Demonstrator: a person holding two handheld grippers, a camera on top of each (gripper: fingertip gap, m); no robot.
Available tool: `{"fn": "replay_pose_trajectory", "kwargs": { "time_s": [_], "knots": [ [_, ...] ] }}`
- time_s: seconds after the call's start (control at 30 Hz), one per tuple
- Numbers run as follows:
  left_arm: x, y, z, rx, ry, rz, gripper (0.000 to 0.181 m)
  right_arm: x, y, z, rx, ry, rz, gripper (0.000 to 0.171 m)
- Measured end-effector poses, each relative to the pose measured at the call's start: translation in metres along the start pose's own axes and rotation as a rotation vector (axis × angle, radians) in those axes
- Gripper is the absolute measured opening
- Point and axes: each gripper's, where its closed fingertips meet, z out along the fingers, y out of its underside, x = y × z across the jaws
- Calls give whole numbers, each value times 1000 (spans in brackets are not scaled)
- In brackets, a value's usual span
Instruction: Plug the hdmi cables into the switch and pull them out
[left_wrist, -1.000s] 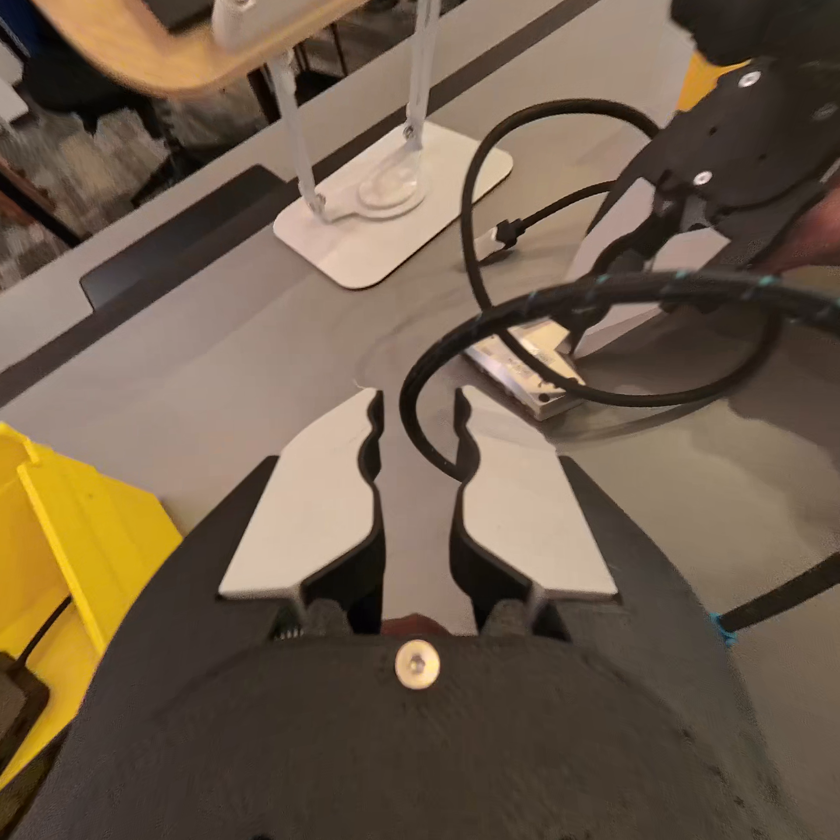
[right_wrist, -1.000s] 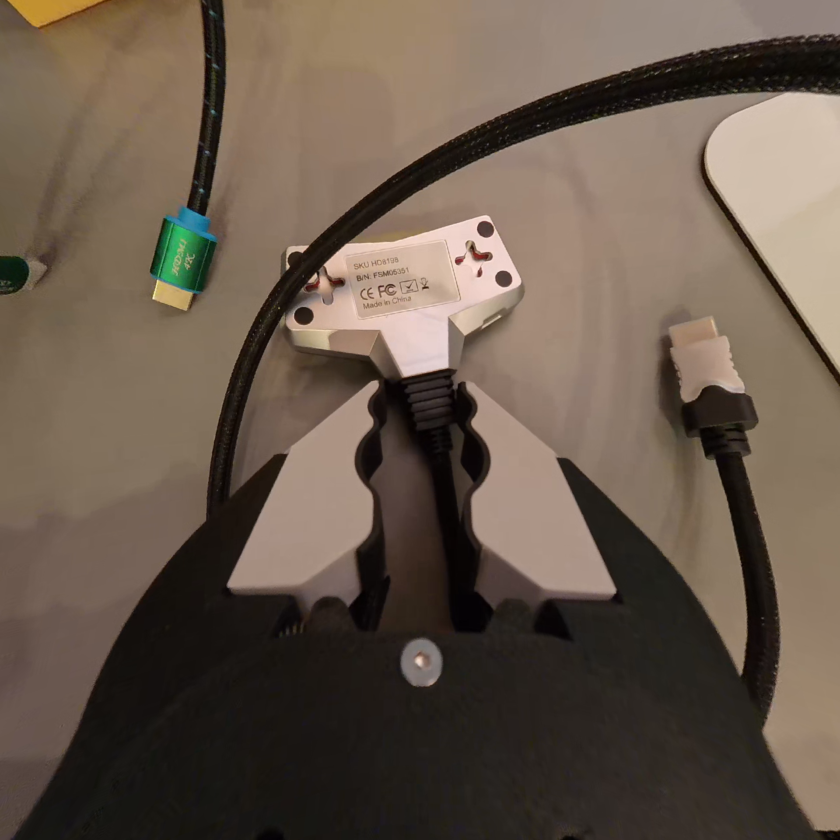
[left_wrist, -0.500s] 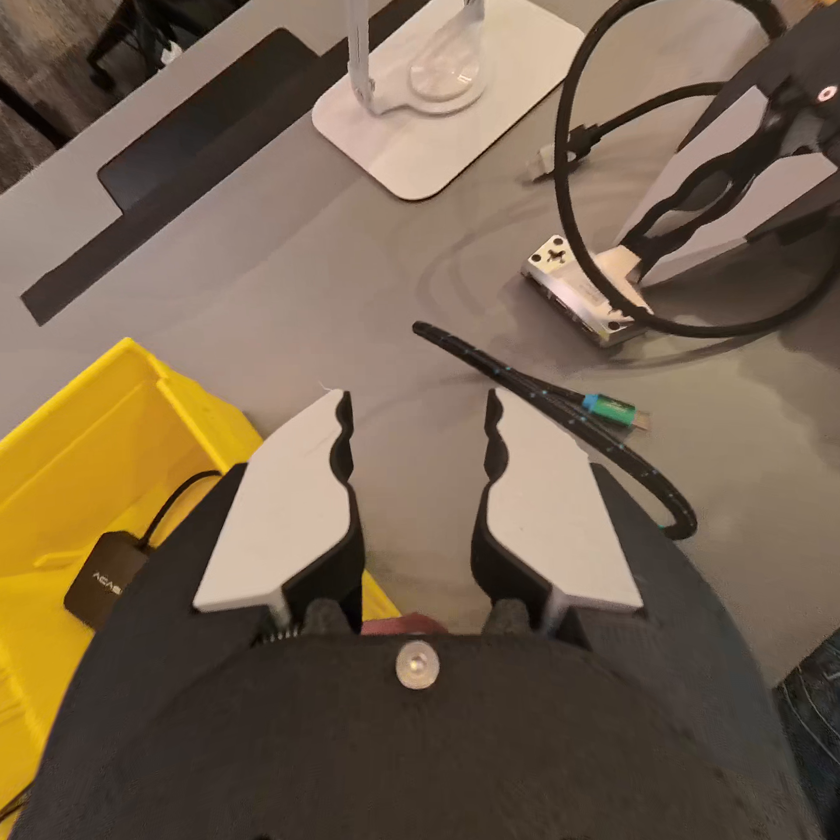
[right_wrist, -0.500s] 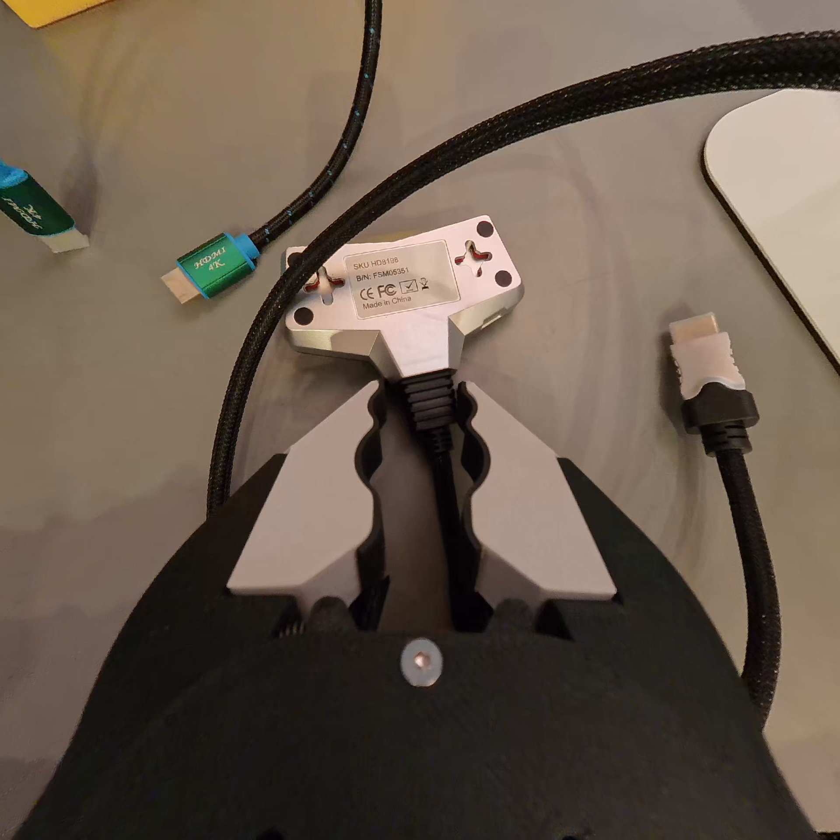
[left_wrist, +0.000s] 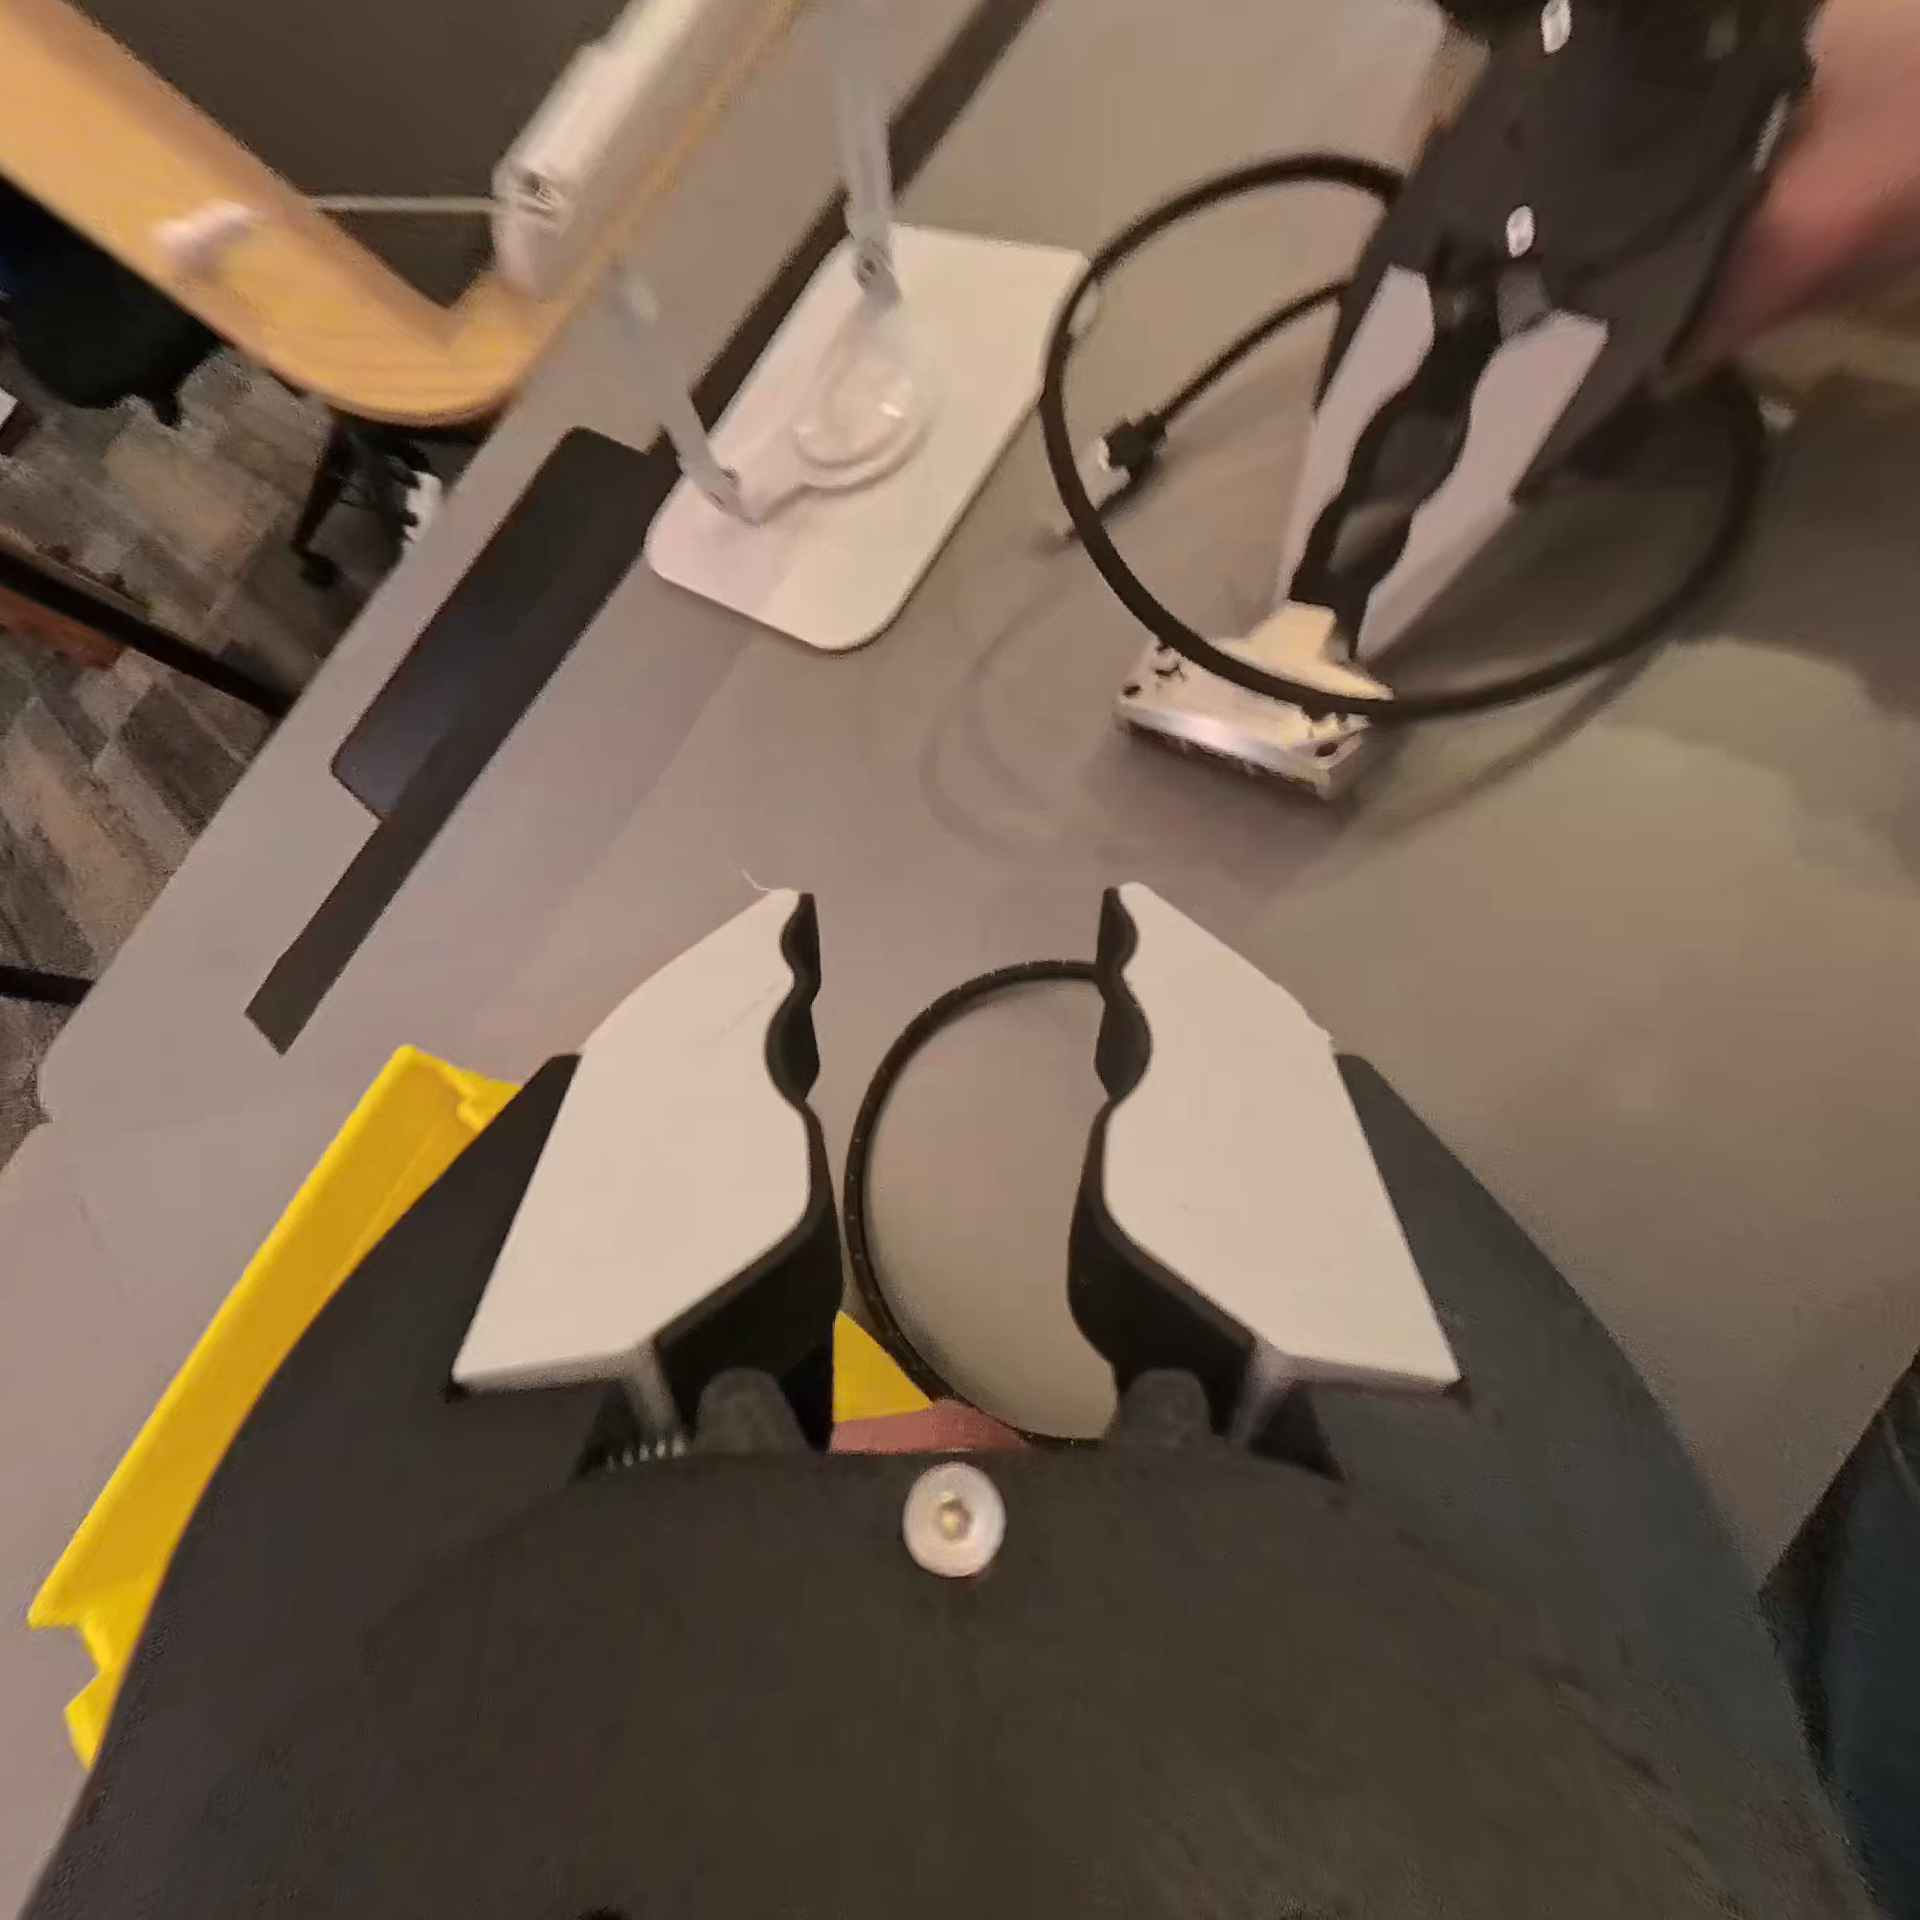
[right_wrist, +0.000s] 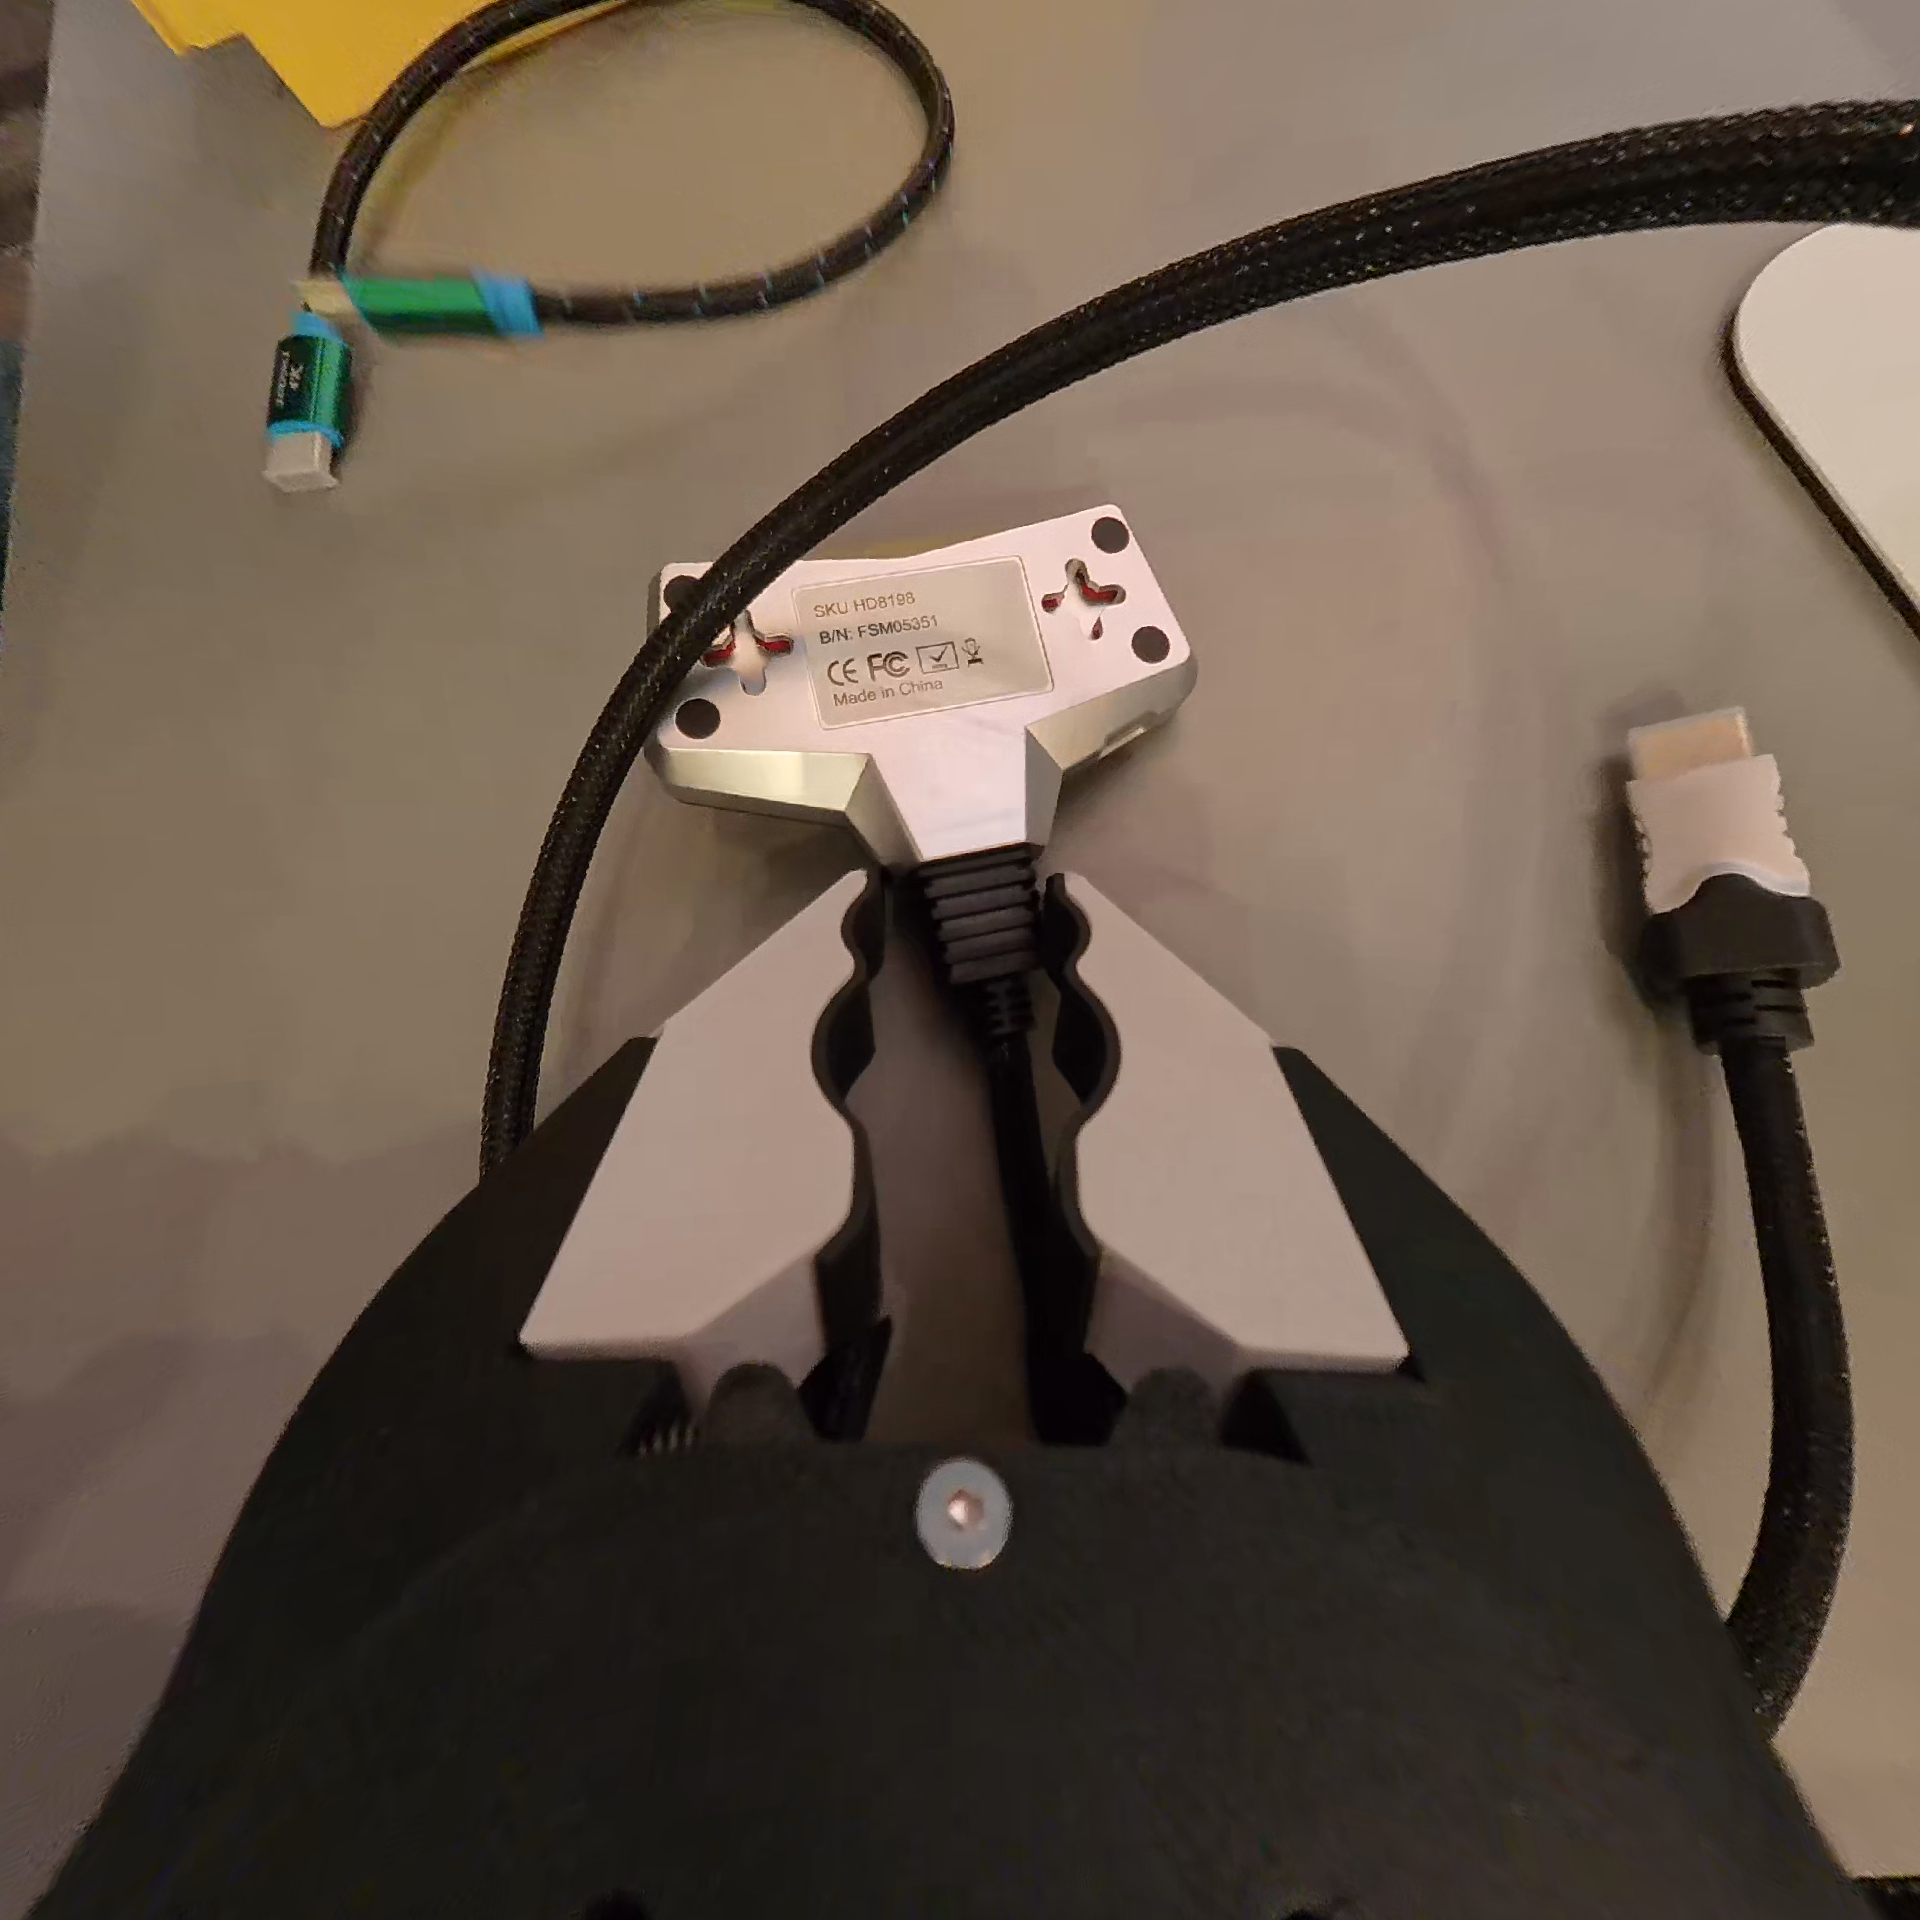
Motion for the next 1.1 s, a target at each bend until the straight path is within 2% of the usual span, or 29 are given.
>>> {"fn": "replay_pose_trajectory", "kwargs": {
  "time_s": [0.13,0.5,0.83,1.0,1.1],
  "knots": [
    [22,21,18,-97,78,51,49,-2,1,-1,1,-11,-3,29],
    [75,53,36,-259,318,-22,47,-3,3,-4,5,-32,-3,29],
    [84,94,49,-457,279,278,46,-3,6,-3,-36,-14,-40,30],
    [93,106,60,-516,267,326,46,-7,4,-7,-83,-6,-76,41],
    [96,108,72,-505,245,292,46,-12,-3,-13,-102,0,-113,43]
  ]
}}
